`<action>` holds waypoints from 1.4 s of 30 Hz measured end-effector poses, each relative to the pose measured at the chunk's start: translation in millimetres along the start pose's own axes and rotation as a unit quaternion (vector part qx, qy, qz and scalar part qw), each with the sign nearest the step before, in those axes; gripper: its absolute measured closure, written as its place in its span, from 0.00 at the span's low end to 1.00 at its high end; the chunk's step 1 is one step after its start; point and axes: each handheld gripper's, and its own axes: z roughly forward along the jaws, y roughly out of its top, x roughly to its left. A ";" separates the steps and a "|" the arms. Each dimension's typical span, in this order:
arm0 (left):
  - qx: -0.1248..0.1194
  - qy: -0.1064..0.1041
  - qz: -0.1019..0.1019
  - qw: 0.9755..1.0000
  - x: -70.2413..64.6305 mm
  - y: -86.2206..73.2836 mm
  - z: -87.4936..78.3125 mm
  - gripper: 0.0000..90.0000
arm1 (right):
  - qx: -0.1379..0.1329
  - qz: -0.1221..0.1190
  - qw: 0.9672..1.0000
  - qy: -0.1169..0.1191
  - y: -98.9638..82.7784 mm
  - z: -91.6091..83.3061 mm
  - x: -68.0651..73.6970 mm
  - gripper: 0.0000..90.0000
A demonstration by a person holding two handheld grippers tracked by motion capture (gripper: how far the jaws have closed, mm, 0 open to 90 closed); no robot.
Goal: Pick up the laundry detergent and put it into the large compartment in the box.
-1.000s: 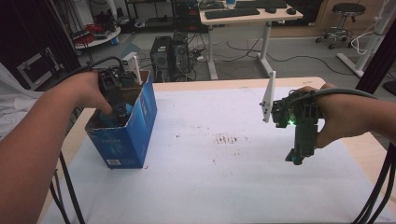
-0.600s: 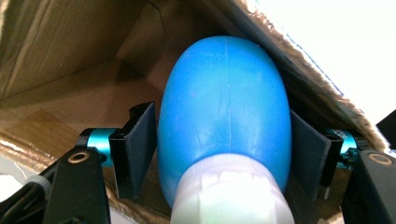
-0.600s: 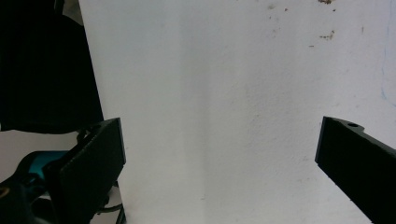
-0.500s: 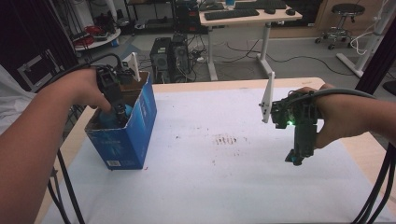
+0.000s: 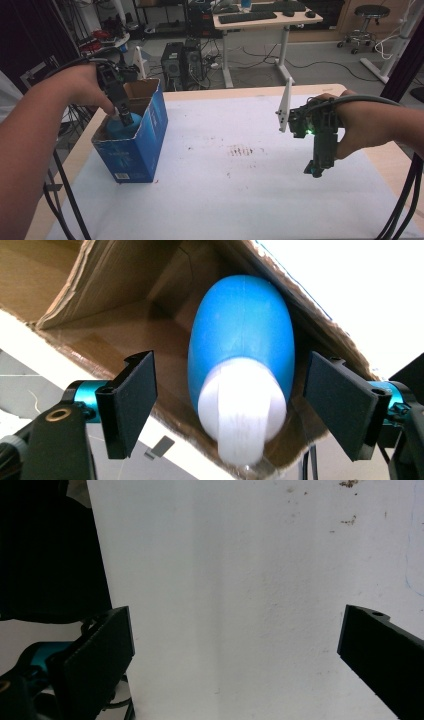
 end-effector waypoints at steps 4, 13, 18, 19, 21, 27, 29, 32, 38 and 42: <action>-0.005 -0.002 0.001 1.000 -2.2 -1.8 -8.5 0.20 | -0.001 0.001 1.000 -0.002 1.0 -2.5 0.8 0.01; -0.010 0.003 0.007 1.000 -10.2 -1.9 -31.3 0.14 | 0.000 -0.003 1.000 -0.001 3.5 -5.6 0.3 0.01; -0.018 0.001 0.022 1.000 -15.8 0.1 -42.5 0.09 | -0.002 -0.005 1.000 -0.002 3.8 -6.4 -0.3 0.01; -0.018 0.002 0.025 1.000 -17.6 1.2 -44.9 0.09 | -0.001 -0.003 1.000 -0.002 3.9 -6.9 -0.2 0.01; -0.020 0.006 0.031 0.999 -20.8 3.5 -48.4 0.08 | 0.000 -0.003 1.000 -0.002 4.0 -8.2 -0.5 0.01; -0.024 0.002 0.071 0.997 -37.1 17.0 -56.2 0.05 | -0.003 -0.003 1.000 -0.004 4.4 -11.7 -1.3 0.01; -0.024 0.000 0.083 0.996 -42.5 23.7 -57.6 0.05 | -0.003 -0.004 1.000 -0.004 4.5 -12.2 -1.5 0.01; -0.025 -0.005 0.098 0.995 -47.7 32.7 -57.6 0.02 | -0.003 -0.005 1.000 -0.004 4.9 -13.3 -1.4 0.01; -0.028 -0.010 0.128 0.991 -56.8 50.3 -54.0 0.02 | 0.000 -0.007 1.000 0.000 5.0 -13.2 -1.2 0.01; -0.041 -0.022 0.148 0.988 -63.4 65.5 -44.4 0.02 | -0.001 -0.007 1.000 0.000 3.5 -13.5 -2.3 0.01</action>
